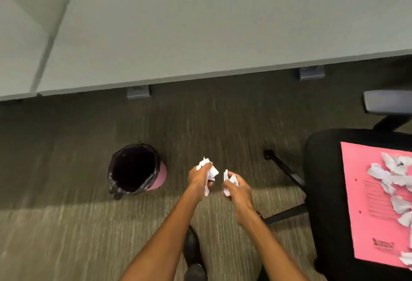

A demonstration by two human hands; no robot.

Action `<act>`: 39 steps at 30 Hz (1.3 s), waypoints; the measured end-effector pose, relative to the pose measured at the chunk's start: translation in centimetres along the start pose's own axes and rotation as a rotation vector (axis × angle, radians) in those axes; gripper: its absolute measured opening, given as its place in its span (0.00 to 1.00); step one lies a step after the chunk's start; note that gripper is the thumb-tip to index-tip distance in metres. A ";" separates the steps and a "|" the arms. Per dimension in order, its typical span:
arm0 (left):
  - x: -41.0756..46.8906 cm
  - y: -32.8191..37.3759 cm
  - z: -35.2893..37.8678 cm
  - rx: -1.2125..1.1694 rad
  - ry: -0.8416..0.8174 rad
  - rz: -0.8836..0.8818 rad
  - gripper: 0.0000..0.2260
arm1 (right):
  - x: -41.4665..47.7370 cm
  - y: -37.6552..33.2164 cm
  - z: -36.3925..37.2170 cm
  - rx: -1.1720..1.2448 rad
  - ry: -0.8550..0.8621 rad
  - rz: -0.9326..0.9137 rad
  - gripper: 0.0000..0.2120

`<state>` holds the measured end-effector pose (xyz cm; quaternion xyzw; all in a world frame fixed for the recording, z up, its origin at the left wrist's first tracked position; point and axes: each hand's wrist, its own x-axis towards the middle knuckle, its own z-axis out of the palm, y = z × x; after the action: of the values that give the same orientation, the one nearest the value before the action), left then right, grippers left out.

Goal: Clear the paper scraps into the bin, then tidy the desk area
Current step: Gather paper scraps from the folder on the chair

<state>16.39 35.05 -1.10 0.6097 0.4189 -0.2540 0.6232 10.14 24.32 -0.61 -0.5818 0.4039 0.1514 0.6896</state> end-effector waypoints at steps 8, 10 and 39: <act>4.2 2.6 -14.9 -0.163 0.175 -0.061 0.12 | -1.4 0.7 14.1 -0.187 -0.139 0.046 0.15; 5.3 3.3 -18.3 -0.191 0.229 -0.067 0.13 | -1.6 0.8 17.5 -0.215 -0.173 0.048 0.16; 19.4 8.3 -37.3 -0.223 0.294 -0.169 0.16 | 5.1 4.7 44.2 -0.523 -0.327 0.053 0.28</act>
<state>25.42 76.13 -9.14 0.5301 0.5807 -0.1657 0.5952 27.00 65.21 -7.65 -0.6966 0.2499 0.3598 0.5682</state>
